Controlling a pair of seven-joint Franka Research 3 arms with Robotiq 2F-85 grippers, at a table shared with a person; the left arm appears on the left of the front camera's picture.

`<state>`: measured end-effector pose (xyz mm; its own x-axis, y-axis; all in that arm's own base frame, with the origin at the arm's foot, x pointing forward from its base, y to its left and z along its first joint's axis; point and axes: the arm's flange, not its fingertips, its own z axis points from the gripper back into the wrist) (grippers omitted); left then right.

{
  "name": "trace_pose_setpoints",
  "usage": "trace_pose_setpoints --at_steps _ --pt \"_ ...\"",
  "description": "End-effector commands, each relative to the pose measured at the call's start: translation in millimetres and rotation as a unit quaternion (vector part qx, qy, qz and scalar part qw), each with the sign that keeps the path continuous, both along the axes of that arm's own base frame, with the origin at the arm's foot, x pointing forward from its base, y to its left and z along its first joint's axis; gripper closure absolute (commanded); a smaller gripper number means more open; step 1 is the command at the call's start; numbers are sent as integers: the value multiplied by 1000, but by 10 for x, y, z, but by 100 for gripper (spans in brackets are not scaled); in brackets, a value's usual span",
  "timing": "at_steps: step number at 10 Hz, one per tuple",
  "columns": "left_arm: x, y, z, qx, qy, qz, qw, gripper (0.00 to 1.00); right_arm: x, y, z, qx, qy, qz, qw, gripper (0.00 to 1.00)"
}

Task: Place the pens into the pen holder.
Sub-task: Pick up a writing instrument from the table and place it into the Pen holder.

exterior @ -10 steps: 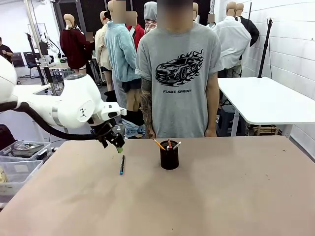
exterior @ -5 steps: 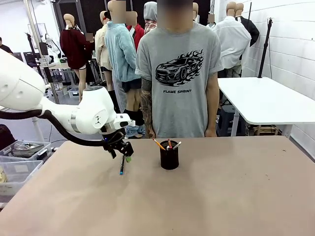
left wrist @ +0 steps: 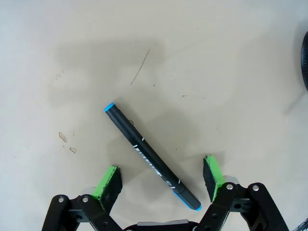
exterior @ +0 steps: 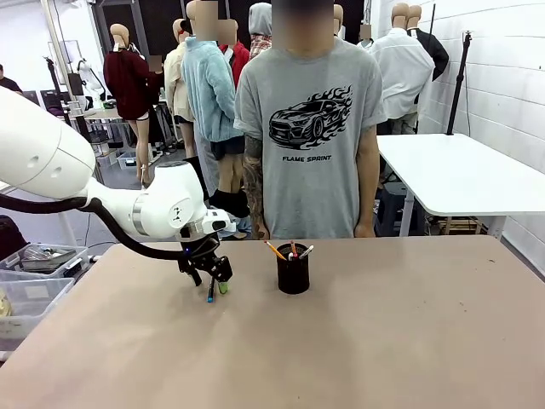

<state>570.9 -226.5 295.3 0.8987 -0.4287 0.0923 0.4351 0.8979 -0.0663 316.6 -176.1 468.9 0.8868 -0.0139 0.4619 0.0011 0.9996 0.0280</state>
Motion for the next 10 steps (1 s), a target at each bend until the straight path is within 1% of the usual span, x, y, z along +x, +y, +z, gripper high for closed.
trace_pose_setpoints --at_steps 1,4,5,7,9,10 --pt "19 -70 24 19 6 9 1000 27 -1 -1 0 0 1 -1 1000 25" --pt "-91 -118 92 27 -2 -8 1000 87 -1 -1 0 0 1 -1 1000 25" --pt "-122 -126 108 41 -4 -11 999 100 -1 -1 0 0 1 -1 1000 25" --pt "-136 -140 61 48 7 -21 999 100 -1 -1 0 0 1 -1 1000 25" --pt "-105 -91 30 61 5 -11 998 100 -1 -1 0 0 1 -1 1000 25" --pt "-108 -93 15 54 7 -17 998 100 -1 -1 0 0 1 -1 1000 25"
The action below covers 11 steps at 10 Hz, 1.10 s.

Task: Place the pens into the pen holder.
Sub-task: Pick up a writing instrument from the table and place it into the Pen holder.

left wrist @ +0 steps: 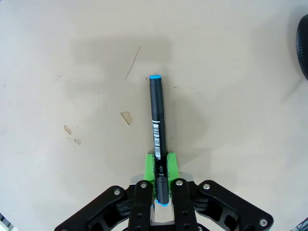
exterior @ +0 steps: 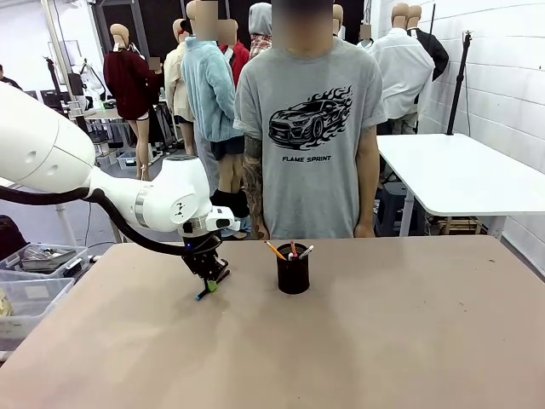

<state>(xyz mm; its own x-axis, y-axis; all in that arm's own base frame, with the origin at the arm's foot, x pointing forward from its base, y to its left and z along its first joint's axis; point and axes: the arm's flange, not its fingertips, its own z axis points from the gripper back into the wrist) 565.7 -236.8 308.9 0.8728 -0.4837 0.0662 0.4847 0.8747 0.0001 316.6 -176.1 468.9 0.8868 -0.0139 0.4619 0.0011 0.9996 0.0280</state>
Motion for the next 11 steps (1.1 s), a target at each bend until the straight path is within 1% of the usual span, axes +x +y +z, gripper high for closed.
trace_pose_setpoints --at_steps 1,2,3,4,5,6,7,8,9,10,11 --pt "-83 28 -95 2 16 -2 1000 100 -1 -1 0 0 1 -1 1000 25" --pt "-130 72 29 -22 13 -16 1000 100 -1 -1 0 0 1 -1 1000 25" --pt "-201 136 230 -76 -8 -47 996 100 -1 -1 0 0 1 -1 1000 25" --pt "-255 227 436 -142 -19 -85 986 100 -1 -1 0 0 1 -1 1000 25" --pt "-258 356 686 -199 -51 -123 971 100 -1 -1 0 0 1 -1 1000 25" --pt "-221 467 838 -227 -101 -165 955 100 -1 -1 0 0 1 -1 1000 25" --pt "-194 531 939 -292 -102 -180 934 100 -1 -1 0 0 1 -1 1000 25" --pt "-148 531 1032 -321 -140 -213 912 100 -1 -1 0 0 1 -1 1000 25" --pt "-98 496 1076 -365 -164 -245 883 100 -1 -1 0 0 1 -1 1000 25" --pt "-22 452 1085 -410 -184 -276 850 100 -1 -1 0 0 1 -1 1000 25" --pt "27 417 1085 -446 -188 -304 821 100 -1 -1 0 0 1 -1 1000 25"
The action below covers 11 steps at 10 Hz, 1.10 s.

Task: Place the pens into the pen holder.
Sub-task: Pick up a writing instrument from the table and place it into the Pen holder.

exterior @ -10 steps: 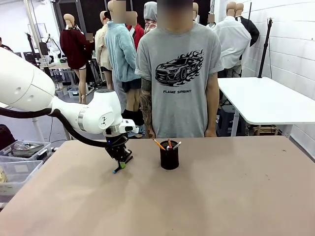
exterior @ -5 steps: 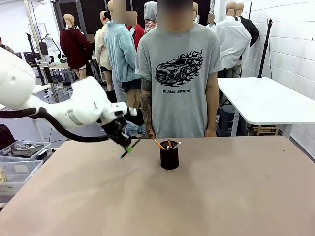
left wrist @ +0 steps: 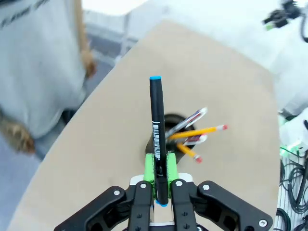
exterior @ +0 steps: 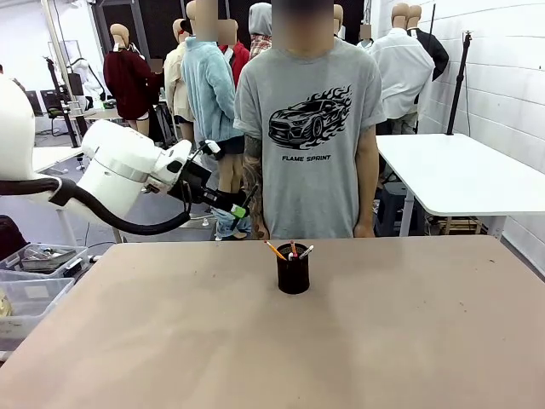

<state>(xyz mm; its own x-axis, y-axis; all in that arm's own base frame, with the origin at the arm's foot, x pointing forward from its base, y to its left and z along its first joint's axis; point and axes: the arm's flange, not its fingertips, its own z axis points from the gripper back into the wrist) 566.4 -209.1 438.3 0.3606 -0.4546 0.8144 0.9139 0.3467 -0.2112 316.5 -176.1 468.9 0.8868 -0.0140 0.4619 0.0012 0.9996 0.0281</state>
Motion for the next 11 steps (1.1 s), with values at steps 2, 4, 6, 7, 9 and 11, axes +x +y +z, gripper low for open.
trace_pose_setpoints --at_steps 2,4,6,7,9,11 --pt "99 67 -245 -103 -28 -99 989 100 -1 -1 0 0 1 0 1000 25" --pt "160 -101 -353 -166 -57 -149 973 100 -1 -1 0 0 1 0 1000 25" --pt "234 -315 -447 -212 -75 -187 956 100 -1 -1 0 0 1 0 1000 25" --pt "244 -441 -502 -218 -81 -200 952 100 -1 -1 0 0 1 0 1000 25" --pt "341 -636 -719 -237 -80 -228 941 100 -1 -1 0 0 1 0 1000 25" --pt "388 -768 -930 -233 -91 -228 941 100 -1 -1 0 0 1 0 1000 25"
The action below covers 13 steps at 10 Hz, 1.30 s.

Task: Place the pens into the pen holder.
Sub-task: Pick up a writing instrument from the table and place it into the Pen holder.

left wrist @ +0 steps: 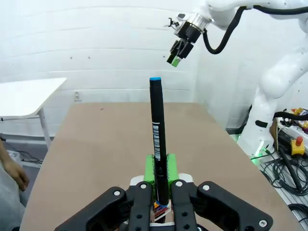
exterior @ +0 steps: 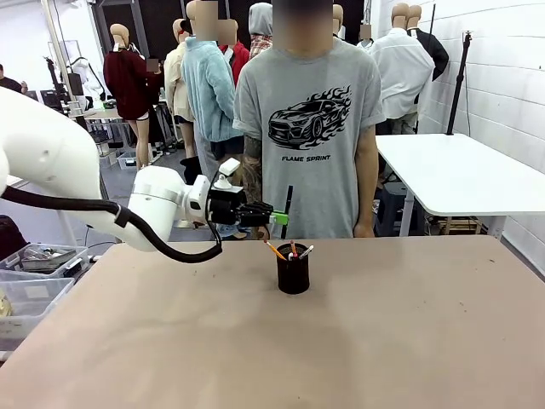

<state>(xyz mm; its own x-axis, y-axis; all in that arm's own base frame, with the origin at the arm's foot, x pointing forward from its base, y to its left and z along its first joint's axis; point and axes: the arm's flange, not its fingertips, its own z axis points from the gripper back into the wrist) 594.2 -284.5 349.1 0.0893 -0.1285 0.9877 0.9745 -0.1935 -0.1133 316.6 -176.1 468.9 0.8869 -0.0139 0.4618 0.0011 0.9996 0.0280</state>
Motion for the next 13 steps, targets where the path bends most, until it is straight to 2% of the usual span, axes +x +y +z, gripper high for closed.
trace_pose_setpoints --at_steps 1,4,5,6,9,10,13 --pt "133 -44 -103 -19 -9 -8 1000 100 -1 -1 0 0 1 -1 1000 25" --pt "261 -60 -371 -49 -21 -2 999 100 -1 -1 0 0 1 -1 1000 25" --pt "282 -72 -424 -42 -34 13 998 100 -1 -1 0 0 1 -1 1000 25" --pt "272 -78 -449 -33 -63 22 997 100 -1 -1 0 0 1 -1 1000 25" --pt "279 -99 -618 -15 -66 24 997 100 -1 -1 0 0 1 -1 1000 25" --pt "254 -91 -619 -22 -62 23 998 96 -1 -1 0 0 1 -1 1000 25" --pt "185 -22 -496 -6 -74 22 997 39 -1 -1 0 0 1 -1 1000 25"
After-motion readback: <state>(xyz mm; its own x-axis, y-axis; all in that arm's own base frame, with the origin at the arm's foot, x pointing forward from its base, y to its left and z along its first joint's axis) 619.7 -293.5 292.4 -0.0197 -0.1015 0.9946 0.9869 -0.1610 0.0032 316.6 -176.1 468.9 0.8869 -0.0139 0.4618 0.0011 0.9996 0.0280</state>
